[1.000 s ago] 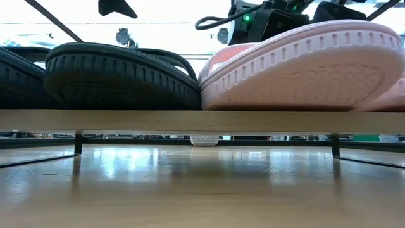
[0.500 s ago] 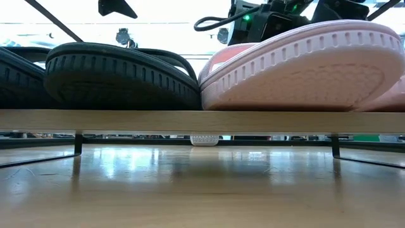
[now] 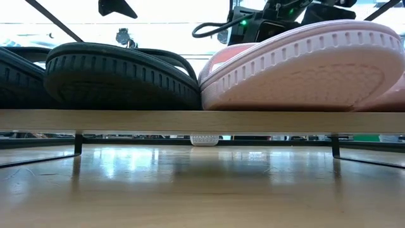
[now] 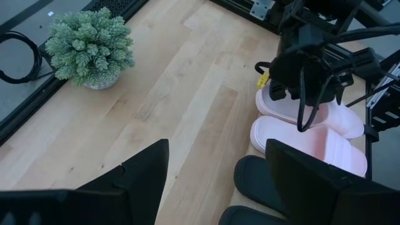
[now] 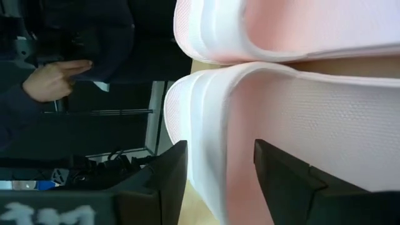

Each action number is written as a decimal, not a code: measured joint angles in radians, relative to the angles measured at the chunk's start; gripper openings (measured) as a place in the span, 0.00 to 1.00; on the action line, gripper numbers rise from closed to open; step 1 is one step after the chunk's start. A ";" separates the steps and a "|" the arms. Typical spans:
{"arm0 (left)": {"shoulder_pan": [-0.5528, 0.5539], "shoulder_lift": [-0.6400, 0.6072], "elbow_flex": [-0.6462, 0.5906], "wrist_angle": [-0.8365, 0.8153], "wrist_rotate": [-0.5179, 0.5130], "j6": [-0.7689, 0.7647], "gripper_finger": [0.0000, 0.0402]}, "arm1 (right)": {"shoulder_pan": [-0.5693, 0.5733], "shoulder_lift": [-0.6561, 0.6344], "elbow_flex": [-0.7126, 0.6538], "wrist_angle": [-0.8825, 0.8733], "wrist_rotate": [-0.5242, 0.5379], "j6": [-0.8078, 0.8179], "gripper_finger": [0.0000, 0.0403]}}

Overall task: Pick and place slides into the shelf
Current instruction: Put the pink slipper on the shelf

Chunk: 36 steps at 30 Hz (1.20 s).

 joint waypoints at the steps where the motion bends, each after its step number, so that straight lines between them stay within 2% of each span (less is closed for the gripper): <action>1: 0.000 0.000 0.000 0.000 0.000 0.000 0.66 | -0.002 0.000 0.000 0.000 0.005 0.001 0.44; 8: 0.000 0.000 0.000 0.000 0.000 0.000 0.66 | -0.007 -0.001 0.001 0.001 0.052 0.007 0.44; 36: -0.001 0.000 0.000 0.005 0.002 0.010 0.66 | -0.012 -0.001 0.001 0.024 0.050 0.074 0.44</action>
